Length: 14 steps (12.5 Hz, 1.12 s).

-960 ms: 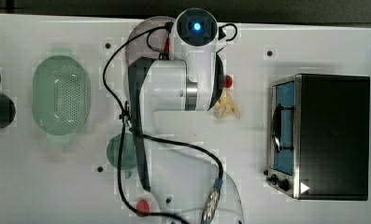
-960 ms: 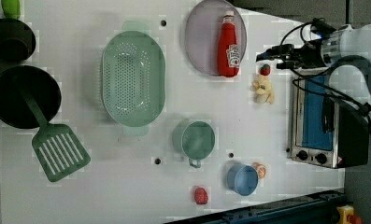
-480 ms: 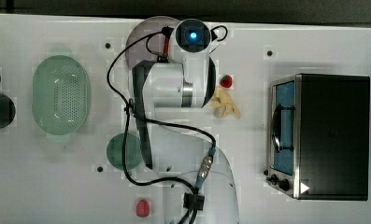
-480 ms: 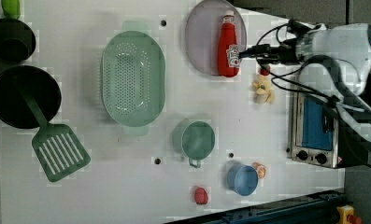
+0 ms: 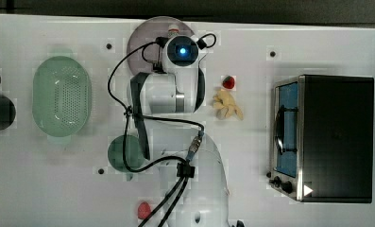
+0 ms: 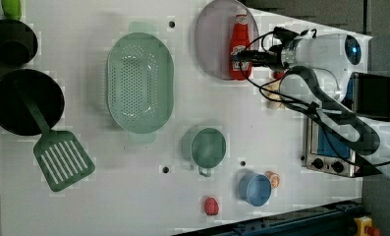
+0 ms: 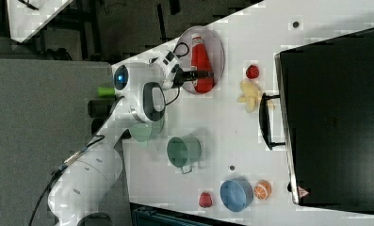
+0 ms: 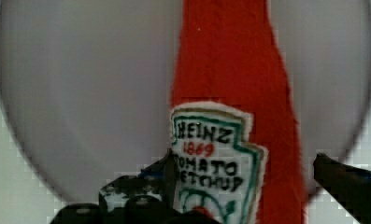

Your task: Pick ketchup from plate and place it on table.

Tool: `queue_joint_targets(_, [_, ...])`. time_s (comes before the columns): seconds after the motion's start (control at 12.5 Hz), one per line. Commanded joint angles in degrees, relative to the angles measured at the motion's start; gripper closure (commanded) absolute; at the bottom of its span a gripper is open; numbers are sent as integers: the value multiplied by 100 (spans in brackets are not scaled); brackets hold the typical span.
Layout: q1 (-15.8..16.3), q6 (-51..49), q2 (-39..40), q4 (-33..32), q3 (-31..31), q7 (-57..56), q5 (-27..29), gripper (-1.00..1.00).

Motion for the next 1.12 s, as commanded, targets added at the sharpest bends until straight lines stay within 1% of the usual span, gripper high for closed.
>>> queue_joint_targets(0.08, [-50,158,101,125,39,-221,-38,-100])
queue_joint_targets(0.16, [-50,161,155,158,34,-217,-38,-100])
queue_joint_targets(0.24, [-49,169,170,186,44,-217,-38,-90])
queue_joint_targets(0.4, [-53,177,160,248,40,-218,-37,-41])
queue_joint_targets(0.48, [-56,178,104,277,51,-218,-37,-27])
queue_joint_targets(0.72, [-58,145,-220,296,59,-190,-21,-26])
queue_joint_targets(0.88, [-66,56,-532,289,58,67,-11,-26])
queue_joint_targets(1.12, [-68,-301,-1056,274,52,375,-11,-27])
